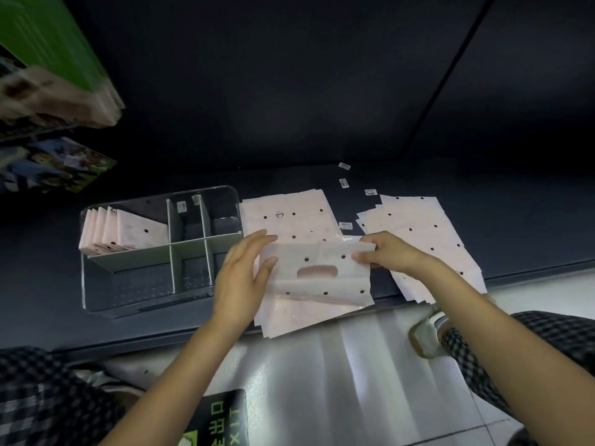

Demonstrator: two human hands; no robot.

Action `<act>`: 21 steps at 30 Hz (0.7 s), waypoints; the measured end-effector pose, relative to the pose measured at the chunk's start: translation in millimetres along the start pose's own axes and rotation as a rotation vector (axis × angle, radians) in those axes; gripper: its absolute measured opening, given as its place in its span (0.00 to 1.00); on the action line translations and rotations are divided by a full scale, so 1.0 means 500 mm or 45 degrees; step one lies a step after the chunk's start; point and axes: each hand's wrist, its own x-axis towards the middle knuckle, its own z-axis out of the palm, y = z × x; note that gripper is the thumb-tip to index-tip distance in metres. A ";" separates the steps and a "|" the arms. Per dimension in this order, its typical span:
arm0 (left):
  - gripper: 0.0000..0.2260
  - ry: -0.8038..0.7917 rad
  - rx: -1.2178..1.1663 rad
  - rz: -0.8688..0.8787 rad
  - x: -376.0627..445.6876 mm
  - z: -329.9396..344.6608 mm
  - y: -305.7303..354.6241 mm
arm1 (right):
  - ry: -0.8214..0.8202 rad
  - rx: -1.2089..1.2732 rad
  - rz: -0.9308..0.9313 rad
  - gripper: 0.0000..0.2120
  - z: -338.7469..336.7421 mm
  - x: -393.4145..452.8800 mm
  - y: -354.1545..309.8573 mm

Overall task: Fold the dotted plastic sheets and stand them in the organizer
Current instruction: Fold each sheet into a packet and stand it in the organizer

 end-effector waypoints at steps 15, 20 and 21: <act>0.24 -0.712 0.651 0.334 -0.088 0.124 -0.092 | 0.834 -0.343 -0.047 0.18 0.075 0.084 0.073; 0.27 -0.728 0.773 0.456 -0.085 0.133 -0.073 | 0.514 -0.812 -0.633 0.18 0.205 -0.011 0.067; 0.28 -0.723 0.779 0.478 -0.084 0.135 -0.074 | 0.470 -0.946 -0.721 0.20 0.235 -0.023 0.076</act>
